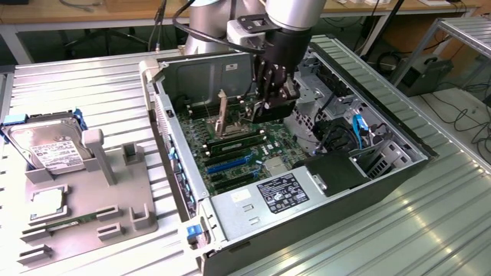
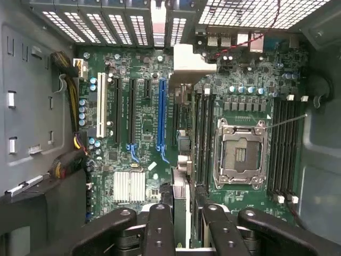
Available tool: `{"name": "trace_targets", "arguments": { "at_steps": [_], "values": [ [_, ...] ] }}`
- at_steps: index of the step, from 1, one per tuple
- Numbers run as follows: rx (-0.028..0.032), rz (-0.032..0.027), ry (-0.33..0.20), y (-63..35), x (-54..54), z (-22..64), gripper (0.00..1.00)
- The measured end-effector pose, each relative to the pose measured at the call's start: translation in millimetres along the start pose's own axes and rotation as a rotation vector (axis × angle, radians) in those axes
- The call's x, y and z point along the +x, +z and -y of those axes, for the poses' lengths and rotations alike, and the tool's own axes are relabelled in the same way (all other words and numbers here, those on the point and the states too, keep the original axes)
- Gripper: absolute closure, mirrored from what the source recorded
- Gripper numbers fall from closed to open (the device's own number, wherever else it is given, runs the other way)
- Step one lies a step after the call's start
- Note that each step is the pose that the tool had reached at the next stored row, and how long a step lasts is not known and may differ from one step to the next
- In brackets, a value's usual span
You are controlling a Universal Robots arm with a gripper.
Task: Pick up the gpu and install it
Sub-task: 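Insert the gpu into the slot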
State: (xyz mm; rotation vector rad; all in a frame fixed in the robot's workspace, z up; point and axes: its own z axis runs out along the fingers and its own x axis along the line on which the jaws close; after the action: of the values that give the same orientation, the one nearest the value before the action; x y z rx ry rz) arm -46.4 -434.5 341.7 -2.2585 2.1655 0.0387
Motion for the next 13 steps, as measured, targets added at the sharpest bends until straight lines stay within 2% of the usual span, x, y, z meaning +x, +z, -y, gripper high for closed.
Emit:
{"name": "trace_targets", "arguments": {
  "at_steps": [2,3,13],
  "values": [
    [0.0001,0.0001,0.002,1.0,9.4,-3.5,0.74],
    [0.0001,0.0001,0.002,3.8,9.7,-4.2,0.74],
    [0.0001,0.0001,0.002,6.5,9.8,-4.2,0.74]
  ]
}}
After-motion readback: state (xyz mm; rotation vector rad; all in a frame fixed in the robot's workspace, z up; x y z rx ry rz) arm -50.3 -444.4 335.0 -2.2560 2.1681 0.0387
